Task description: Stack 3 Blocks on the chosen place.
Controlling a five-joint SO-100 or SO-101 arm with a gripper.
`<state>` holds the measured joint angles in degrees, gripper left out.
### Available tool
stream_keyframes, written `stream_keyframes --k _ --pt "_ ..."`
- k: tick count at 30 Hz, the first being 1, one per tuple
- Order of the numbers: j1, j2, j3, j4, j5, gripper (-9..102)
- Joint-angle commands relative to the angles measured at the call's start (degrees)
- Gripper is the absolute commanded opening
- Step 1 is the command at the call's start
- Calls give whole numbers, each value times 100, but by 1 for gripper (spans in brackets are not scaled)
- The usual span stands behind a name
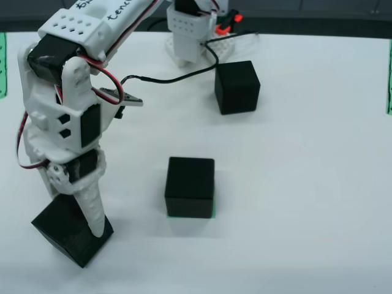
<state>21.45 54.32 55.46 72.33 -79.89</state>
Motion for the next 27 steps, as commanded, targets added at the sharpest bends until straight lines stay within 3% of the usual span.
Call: stream_keyframes --k 1,10,19,27 --pt "-70 26 -97 70 62 21" --pt "-79 352 9 325 62 21" --pt "-387 2689 1679 457 -9 21" --pt "-1037 3938 2109 967 -18 21"
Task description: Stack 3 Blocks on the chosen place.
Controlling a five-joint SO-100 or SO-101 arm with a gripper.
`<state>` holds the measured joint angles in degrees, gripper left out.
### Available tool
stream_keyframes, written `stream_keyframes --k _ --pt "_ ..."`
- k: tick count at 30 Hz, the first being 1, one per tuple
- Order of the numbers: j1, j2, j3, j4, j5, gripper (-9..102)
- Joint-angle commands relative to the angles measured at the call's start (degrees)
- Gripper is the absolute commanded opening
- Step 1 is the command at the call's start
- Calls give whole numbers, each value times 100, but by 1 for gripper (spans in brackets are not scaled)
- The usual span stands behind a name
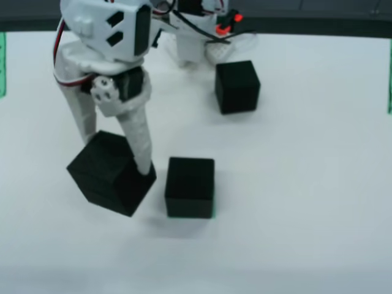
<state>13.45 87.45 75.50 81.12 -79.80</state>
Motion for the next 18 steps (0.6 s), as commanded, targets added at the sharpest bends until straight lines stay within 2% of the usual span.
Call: stream_keyframes --k 1,10,18 --pt "-378 756 264 88 -26 21" --pt "-1512 1195 1143 88 -26 21" --pt "-1415 1020 1222 70 -343 21"
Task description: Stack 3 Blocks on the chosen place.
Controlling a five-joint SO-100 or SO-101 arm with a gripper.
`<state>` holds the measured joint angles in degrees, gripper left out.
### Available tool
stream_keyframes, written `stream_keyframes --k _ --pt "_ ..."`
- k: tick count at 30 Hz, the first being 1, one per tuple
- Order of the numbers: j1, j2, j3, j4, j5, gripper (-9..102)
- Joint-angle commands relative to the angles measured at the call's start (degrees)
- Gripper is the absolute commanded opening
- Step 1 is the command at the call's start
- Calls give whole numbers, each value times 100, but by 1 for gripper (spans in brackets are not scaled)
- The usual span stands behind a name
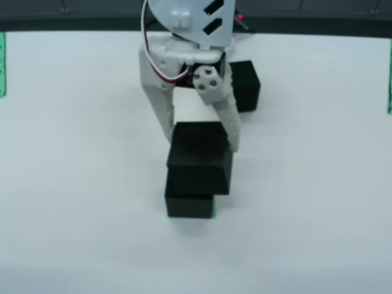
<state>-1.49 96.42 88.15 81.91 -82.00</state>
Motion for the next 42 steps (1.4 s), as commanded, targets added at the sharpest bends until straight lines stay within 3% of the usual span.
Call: stream_keyframes --k 1,11,42 --pt "97 123 -26 -18 -149 21" --pt "264 747 729 -439 -132 20" --pt "378 176 642 -853 -149 21"
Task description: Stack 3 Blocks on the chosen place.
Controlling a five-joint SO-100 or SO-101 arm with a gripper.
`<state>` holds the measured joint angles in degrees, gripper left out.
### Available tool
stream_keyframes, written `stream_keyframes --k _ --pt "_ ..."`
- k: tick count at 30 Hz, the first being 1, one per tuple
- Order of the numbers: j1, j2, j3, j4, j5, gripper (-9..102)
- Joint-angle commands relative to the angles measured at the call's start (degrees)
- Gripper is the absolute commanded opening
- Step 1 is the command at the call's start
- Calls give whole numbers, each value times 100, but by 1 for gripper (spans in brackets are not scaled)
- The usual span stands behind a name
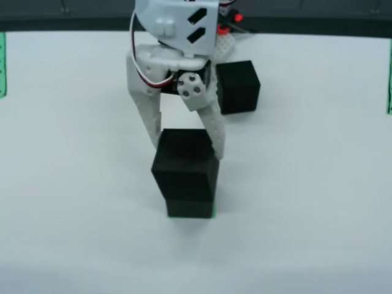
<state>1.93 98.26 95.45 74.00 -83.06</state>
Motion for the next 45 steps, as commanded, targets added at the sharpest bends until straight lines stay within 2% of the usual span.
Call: stream_keyframes --k 1,38,45 --pt "35 -9 -88 -62 -44 21" --pt "167 536 325 -79 -158 21" --pt "141 536 360 -132 -158 25"
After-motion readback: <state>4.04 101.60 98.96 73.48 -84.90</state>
